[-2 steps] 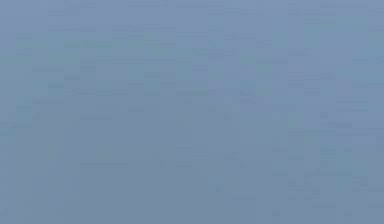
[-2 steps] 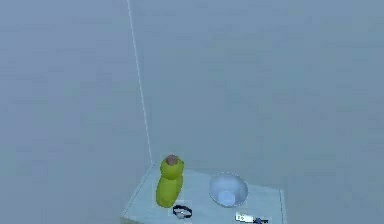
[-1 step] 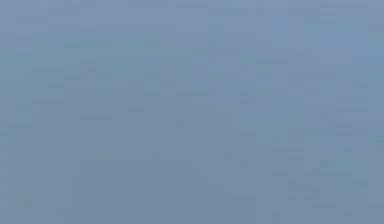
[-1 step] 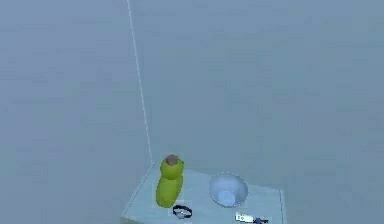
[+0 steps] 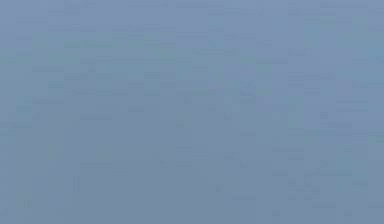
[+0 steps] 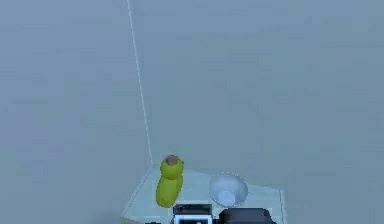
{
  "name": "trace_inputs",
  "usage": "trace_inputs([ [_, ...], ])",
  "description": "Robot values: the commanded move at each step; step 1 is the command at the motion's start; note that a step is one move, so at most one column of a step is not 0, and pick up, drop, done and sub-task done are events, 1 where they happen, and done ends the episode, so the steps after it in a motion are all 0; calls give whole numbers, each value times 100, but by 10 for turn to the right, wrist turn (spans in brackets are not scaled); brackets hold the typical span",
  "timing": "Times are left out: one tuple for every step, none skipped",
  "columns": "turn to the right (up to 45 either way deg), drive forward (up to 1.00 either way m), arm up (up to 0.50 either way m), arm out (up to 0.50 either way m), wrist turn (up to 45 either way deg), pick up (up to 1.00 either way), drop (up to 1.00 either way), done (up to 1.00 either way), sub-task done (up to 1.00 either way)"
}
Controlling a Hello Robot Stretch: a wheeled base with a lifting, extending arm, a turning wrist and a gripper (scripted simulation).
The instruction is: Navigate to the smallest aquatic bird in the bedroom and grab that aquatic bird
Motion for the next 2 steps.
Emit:
trace_inputs([
  [0, 0, 0, 20, 0, 0, 0, 0, 0],
  [0, 0, 0, 0, 450, 0, 0, 0, 0],
])
